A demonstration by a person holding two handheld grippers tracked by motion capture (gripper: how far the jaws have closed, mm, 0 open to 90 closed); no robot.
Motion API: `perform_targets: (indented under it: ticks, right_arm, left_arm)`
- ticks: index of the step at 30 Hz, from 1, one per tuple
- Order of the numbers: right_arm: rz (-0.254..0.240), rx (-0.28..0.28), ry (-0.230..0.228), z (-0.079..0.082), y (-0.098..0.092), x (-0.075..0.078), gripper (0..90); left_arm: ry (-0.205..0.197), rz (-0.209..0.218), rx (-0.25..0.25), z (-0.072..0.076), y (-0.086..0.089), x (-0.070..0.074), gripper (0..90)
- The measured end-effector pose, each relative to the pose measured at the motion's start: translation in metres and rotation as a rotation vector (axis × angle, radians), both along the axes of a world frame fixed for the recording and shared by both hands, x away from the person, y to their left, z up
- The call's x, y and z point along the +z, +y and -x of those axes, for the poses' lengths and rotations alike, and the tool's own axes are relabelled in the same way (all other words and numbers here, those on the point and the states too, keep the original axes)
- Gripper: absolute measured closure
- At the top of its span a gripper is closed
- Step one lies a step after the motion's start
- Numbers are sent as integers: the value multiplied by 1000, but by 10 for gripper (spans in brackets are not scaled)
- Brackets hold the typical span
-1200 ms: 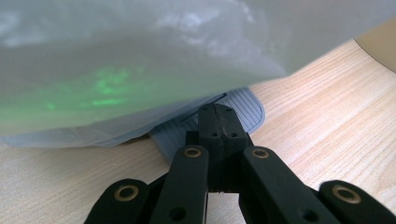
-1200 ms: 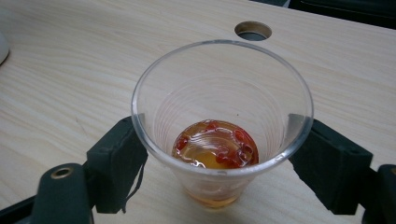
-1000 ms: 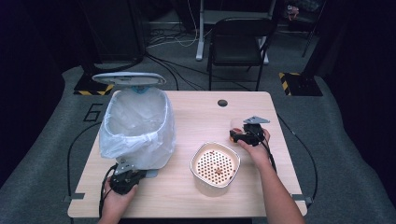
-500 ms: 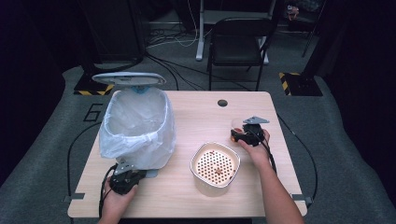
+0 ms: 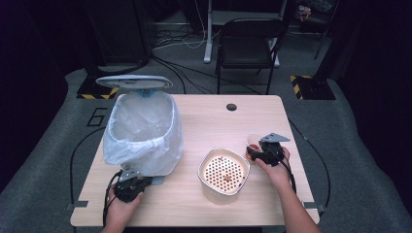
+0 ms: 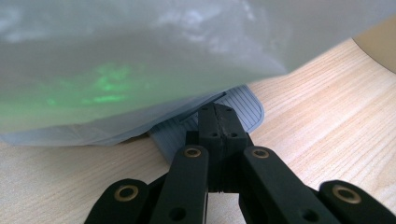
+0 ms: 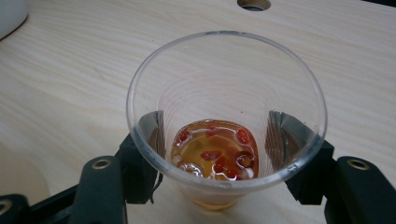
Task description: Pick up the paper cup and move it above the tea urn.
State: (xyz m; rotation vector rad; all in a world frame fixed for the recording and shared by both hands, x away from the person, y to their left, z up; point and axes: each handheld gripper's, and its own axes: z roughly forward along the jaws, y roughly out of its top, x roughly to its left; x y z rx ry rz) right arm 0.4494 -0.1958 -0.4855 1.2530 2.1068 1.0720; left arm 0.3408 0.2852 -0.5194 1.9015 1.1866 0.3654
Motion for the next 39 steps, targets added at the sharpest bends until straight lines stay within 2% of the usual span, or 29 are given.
perform_targets:
  ticks: [1, 2, 3, 6, 9, 11, 17, 20, 28, 30, 39]
  right_arm:
    - [-1, 2, 2, 8, -2, 0, 373]
    - [-1, 2, 2, 8, -2, 0, 373]
    - [5, 8, -4, 17, -4, 0, 372]
    - [6, 3, -5, 21, -6, 0, 372]
    - [-28, -10, -5, 29, -9, -2, 359]
    - [-23, -10, -8, 31, -8, -3, 338]
    - [-22, -2, -13, 29, -5, -3, 288]
    - [-52, -9, -31, 28, -4, -5, 281]
    - [-90, -8, -44, 26, -4, -7, 265]
    - [-84, -9, -58, 25, -3, -7, 259]
    - [-70, -7, -59, 24, -1, -6, 311]
  left_arm:
    - [1, 0, 0, 0, 0, 0, 900]
    - [1, 0, 0, 0, 0, 0, 900]
    - [2, 2, 0, 0, 0, 0, 900]
    - [2, 4, -2, 0, 0, 0, 900]
    - [4, 3, -2, 0, 1, 0, 900]
    - [2, 3, 0, 0, 0, 0, 900]
    - [3, 5, -1, 0, 1, 0, 900]
    - [5, 4, -1, -1, 1, 0, 900]
    - [5, 3, -1, -1, 1, 0, 900]
    - [4, 2, -1, -1, 1, 0, 900]
    - [5, 2, -1, -1, 1, 0, 900]
